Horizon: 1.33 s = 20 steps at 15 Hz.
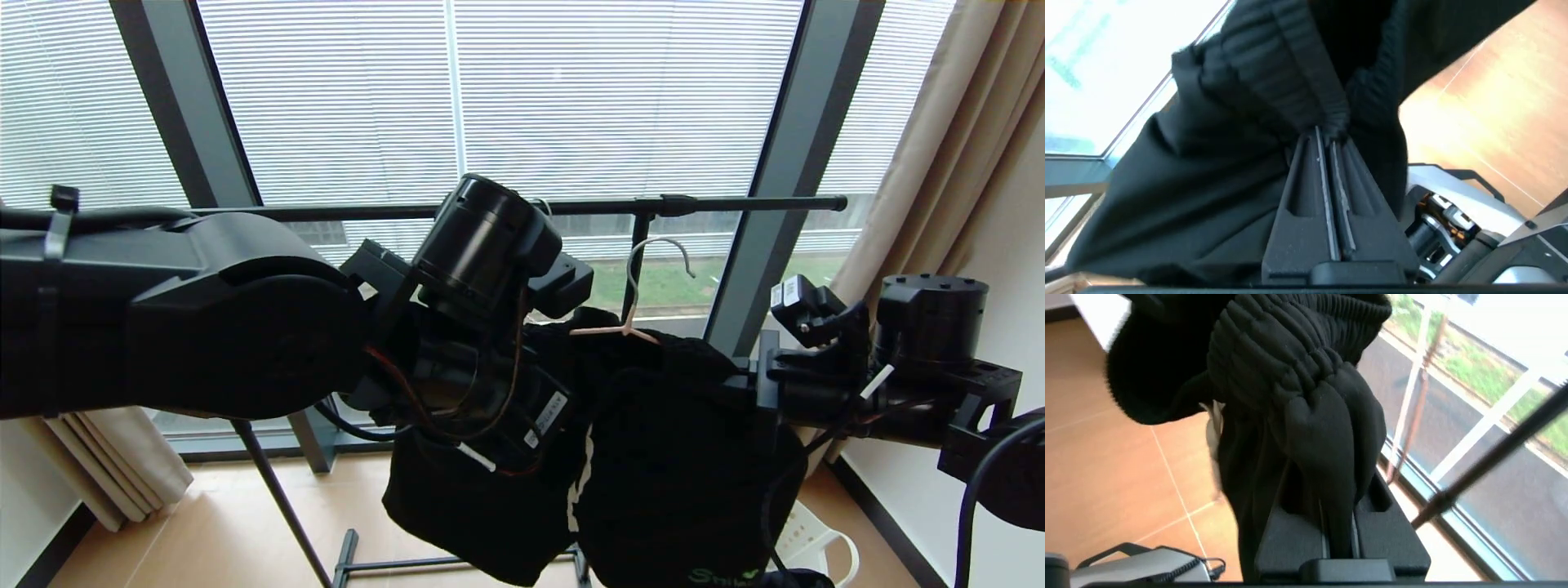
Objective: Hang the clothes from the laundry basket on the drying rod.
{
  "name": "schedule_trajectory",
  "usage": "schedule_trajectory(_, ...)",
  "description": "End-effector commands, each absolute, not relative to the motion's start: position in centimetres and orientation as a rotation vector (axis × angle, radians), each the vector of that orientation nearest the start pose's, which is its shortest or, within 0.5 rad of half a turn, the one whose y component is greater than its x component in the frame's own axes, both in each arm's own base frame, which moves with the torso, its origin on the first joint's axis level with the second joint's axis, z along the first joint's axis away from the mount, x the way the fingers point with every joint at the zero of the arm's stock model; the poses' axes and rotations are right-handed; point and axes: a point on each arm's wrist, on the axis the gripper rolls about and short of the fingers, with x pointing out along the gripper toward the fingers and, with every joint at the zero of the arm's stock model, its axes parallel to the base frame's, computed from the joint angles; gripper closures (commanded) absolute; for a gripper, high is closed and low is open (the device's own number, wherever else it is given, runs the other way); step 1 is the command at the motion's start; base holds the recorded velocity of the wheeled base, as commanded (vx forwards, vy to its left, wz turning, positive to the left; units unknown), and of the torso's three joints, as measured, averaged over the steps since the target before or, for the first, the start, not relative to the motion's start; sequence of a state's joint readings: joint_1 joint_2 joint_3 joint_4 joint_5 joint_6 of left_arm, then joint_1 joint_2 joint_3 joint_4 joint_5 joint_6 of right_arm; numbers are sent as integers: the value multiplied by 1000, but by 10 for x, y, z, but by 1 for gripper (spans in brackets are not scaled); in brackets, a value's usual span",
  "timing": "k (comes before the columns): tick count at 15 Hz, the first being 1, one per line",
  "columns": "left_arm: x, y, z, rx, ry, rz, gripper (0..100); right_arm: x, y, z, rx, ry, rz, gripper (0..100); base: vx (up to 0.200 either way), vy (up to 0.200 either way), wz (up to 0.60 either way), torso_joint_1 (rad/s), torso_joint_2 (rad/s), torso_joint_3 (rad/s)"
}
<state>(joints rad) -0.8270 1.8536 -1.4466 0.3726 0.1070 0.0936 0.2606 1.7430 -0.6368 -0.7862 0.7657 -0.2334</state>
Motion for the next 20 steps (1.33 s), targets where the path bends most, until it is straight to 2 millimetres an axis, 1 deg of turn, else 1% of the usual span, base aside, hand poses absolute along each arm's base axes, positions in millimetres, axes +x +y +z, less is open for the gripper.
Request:
schedule_trajectory(1,239,-256,212,442,687,-713,100,271,89,139,-126,183,1081,100,0,0,0,0,0,0)
schedule_trajectory(3,242,-256,213,430,665,-709,100,269,89,138,-129,165,1089,100,0,0,0,0,0,0)
schedule_trajectory(4,242,-256,212,433,666,-710,0,268,89,137,-130,161,1089,100,0,0,0,0,0,0)
schedule_trajectory(8,241,-255,216,418,656,-705,0,268,89,137,-129,160,1096,100,0,0,0,0,0,0)
schedule_trajectory(11,227,-240,235,396,613,-711,0,271,89,133,-126,169,1095,100,0,0,0,0,0,0)
schedule_trajectory(13,214,-227,236,398,621,-710,0,271,89,133,-127,170,1094,100,0,0,0,0,0,0)
schedule_trajectory(15,207,-217,238,390,622,-703,0,271,89,132,-124,173,1095,100,0,0,0,0,0,0)
schedule_trajectory(20,212,-208,241,355,612,-670,0,271,88,132,-121,174,1109,100,0,0,0,0,0,0)
